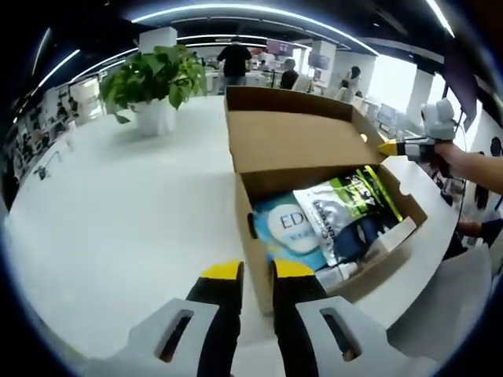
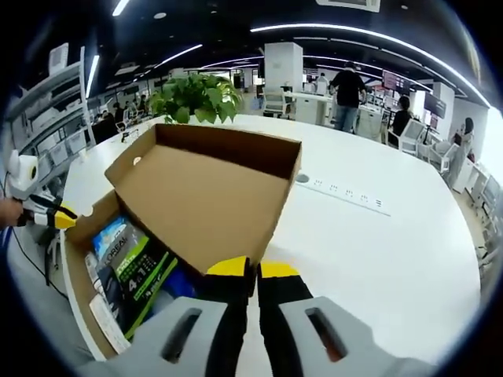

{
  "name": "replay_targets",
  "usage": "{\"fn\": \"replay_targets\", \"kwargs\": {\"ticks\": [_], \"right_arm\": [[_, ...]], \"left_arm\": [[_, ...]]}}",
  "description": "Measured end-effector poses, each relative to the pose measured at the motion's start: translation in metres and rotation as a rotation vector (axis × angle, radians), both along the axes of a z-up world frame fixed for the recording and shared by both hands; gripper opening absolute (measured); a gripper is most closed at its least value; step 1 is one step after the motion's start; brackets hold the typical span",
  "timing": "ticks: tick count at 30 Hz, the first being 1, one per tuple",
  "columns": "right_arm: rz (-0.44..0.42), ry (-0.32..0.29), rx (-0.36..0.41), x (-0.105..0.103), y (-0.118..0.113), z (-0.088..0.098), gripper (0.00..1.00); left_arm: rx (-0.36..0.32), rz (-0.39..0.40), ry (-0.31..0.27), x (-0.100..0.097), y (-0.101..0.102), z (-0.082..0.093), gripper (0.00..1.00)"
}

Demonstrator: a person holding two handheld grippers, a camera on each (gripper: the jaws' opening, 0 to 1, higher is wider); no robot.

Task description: Operate the shoe box by opening the lid, removing the specified soft item, and placing it in the target area until the item is outside and the box remains undamaged.

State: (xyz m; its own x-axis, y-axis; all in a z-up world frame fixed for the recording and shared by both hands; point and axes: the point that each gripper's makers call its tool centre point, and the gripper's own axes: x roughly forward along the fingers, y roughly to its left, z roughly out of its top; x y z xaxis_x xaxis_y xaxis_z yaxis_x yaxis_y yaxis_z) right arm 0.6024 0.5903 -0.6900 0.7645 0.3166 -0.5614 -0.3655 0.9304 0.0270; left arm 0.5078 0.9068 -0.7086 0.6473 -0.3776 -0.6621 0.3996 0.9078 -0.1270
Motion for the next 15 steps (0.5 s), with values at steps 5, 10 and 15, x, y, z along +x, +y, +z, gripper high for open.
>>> {"fn": "replay_targets", "kwargs": {"ticks": [5, 10, 15], "right_arm": [[-0.002, 0.009, -0.001, 0.0027, -0.0005, -0.0022, 0.01], [-0.003, 0.019, -0.007, 0.006, -0.001, -0.0051, 0.02], [-0.006, 0.036, -0.01, 0.0085, -0.0015, -0.008, 0.02]], "left_arm": [[-0.006, -0.001, 0.013, -0.0045, -0.0024, -0.0006, 0.05], [0.001, -0.012, 0.019, -0.0053, -0.0042, -0.0015, 0.03], [0.001, -0.021, 0.028, -0.0053, -0.004, -0.0017, 0.03]]}}
